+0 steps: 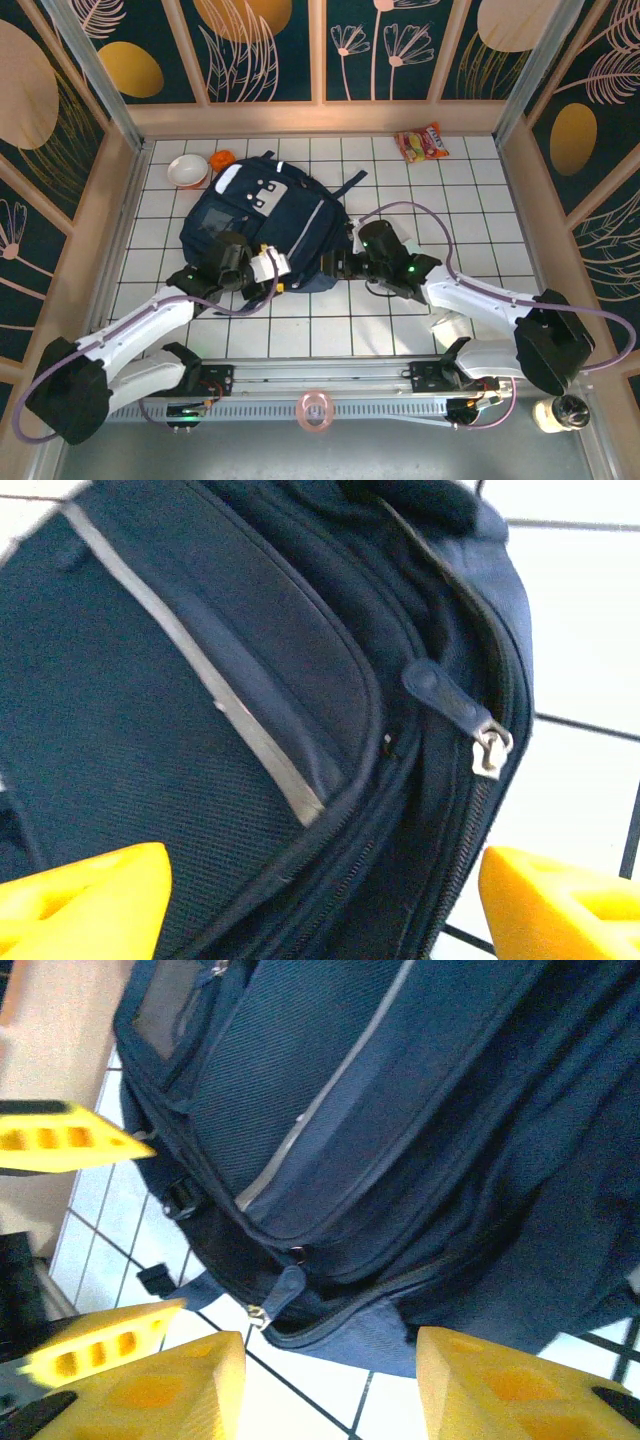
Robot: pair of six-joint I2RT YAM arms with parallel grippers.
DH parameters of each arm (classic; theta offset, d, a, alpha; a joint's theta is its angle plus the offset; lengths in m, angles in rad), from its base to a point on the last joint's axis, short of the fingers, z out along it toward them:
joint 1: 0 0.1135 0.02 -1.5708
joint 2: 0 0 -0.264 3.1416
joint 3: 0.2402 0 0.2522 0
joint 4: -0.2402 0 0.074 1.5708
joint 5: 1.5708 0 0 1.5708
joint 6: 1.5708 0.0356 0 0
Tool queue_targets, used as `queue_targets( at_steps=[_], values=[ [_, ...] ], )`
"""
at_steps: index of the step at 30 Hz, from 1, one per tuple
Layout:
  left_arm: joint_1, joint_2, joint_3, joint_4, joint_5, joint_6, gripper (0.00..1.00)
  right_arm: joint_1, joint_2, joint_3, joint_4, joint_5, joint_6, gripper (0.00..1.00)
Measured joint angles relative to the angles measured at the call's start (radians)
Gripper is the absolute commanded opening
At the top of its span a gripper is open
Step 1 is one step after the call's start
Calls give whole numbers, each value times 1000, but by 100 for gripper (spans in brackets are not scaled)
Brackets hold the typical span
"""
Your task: Pack the student bag
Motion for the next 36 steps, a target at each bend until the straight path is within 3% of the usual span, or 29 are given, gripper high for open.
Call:
queue_targets(
  at_steps=[6, 9, 18, 36],
  values=[
    [-3, 59, -63, 84, 3, 101, 72, 3, 32, 0, 42, -60, 31, 49],
    [-18, 76, -93, 141, 10, 134, 63, 3, 49, 5, 51, -82, 56, 49],
    [-55, 117, -124, 232, 12, 169, 0, 3, 127, 98, 19, -115, 71, 51],
    [-55, 31, -193, 333, 29, 155, 0, -31, 385, 314, -169, -282, -169, 58]
  ],
)
